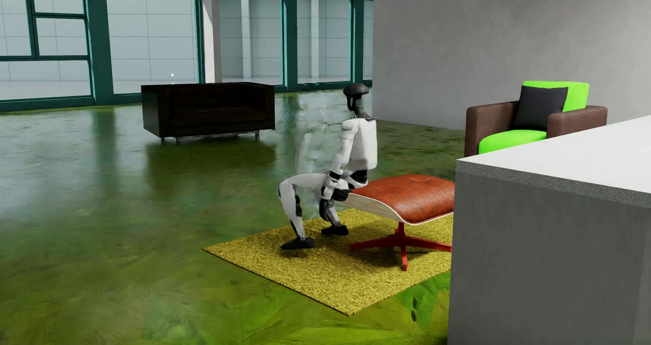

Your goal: Get off of the chair

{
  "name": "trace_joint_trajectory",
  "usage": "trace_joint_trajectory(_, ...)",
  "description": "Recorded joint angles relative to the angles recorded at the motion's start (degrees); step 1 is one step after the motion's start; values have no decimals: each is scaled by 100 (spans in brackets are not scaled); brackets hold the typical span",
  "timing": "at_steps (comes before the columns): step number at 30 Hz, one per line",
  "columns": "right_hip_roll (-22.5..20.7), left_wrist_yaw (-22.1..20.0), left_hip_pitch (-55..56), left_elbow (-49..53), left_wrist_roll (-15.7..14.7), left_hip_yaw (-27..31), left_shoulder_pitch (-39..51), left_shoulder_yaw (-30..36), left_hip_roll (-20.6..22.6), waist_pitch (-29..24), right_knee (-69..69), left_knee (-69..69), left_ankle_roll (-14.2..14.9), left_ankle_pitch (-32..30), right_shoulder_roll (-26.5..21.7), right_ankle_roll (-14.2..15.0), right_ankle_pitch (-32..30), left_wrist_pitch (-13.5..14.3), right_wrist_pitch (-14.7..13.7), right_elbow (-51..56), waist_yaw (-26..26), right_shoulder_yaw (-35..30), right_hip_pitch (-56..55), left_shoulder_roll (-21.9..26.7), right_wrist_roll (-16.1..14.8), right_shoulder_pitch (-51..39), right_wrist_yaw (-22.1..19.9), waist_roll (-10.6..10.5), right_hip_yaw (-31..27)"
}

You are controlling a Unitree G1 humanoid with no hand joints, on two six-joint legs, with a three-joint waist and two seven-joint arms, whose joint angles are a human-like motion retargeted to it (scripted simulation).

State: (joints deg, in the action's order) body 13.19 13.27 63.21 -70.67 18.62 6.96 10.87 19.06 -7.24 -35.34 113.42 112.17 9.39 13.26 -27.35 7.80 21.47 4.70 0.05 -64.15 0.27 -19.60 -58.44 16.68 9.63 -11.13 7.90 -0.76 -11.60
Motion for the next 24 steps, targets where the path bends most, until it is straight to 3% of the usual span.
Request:
trace_joint_trajectory(1, 9, 307, -31, 20, 382, -5, -207, 69, -17, 36, -11, 0, 4, -35, 35, 2, -8, 113, -141, -58, 0, 33, 43, -103, 404, 240, 311, -3, 13)
trace_joint_trajectory(2, 30, 344, -67, 75, 352, -12, -446, 5, -18, 71, -19, -11, 15, -45, 80, 2, -19, 93, -204, -23, -2, 142, 66, -173, 528, 507, 536, -1, 24)
trace_joint_trajectory(5, 21, 242, -134, 530, -422, 14, -1096, -463, -60, 181, -30, -29, 55, -32, 426, 32, -60, -10, -84, 64, 3, 574, 95, -243, 83, 1210, 387, 3, 20)
trace_joint_trajectory(6, 13, 72, -157, 710, -506, 24, -1181, -499, -56, 206, -35, -35, 65, -33, 567, 36, -62, -39, -36, 118, 11, 666, 120, -276, -2, 1361, 162, 7, 10)
trace_joint_trajectory(8, -24, -43, -207, 573, -414, 21, -1108, -499, -16, 247, -50, -53, 32, -47, 760, 4, -63, 32, -63, 216, 21, 734, 174, -323, -43, 1467, 124, 0, 10)
trace_joint_trajectory(11, -98, -94, -248, 469, -425, 26, -944, -354, 27, 288, -55, -51, 5, -54, 700, -39, -69, 64, -280, 338, -4, 554, 210, -179, 179, 1312, 444, -16, -3)
trace_joint_trajectory(12, -124, -189, -246, 499, -431, 27, -884, -366, 23, 300, -59, -47, -6, -56, 619, -42, -80, 75, -238, 415, -3, 490, 210, -95, 257, 1254, 248, -21, -9)
trace_joint_trajectory(14, -138, -169, -239, 613, -678, 25, -787, -390, 37, 331, -59, -47, -18, -46, 448, -48, -101, 48, -366, 469, -11, 423, 199, 65, 463, 1130, 644, -27, -14)
trace_joint_trajectory(17, -140, -28, -213, 1305, -1167, 21, -667, -538, 48, 362, -54, -41, 1, -39, 96, -70, -169, 17, -691, 849, -13, 343, 147, 318, 732, 1064, 1717, -40, -28)
trace_joint_trajectory(18, -151, -204, -197, 1662, -1419, 24, -556, -615, 54, 340, -55, -50, 7, -54, -112, -76, -213, 59, -745, 1127, -15, 332, 114, 440, 712, 1010, 1566, -44, -42)
trace_joint_trajectory(19, -152, -359, -150, 2133, -1669, 26, -457, -614, 65, 358, -62, -55, 5, -79, -368, -89, -245, 7, -658, 1471, -28, 331, 72, 542, 698, 997, 1685, -69, -48)
trace_joint_trajectory(21, -228, -1067, -99, 3192, -2047, 38, -201, -620, 13, 362, -83, -69, 75, -128, -877, -103, -307, 105, -414, 2316, -40, 281, 3, 854, 245, 859, 712, -61, -79)
trace_joint_trajectory(22, -247, -1588, -65, 3731, -2168, 38, 15, -514, 2, 312, -80, -62, 91, -151, -1098, -109, -326, 250, -336, 2768, -63, 180, -34, 1039, 101, 619, 2, -76, -93)
trace_joint_trajectory(24, -293, -2238, 6, 4729, -2144, 45, 540, -103, -50, 227, -63, -38, 132, -158, -1504, -97, -355, 557, -478, 3770, -89, -336, -134, 1571, -49, -55, -1253, -78, -130)
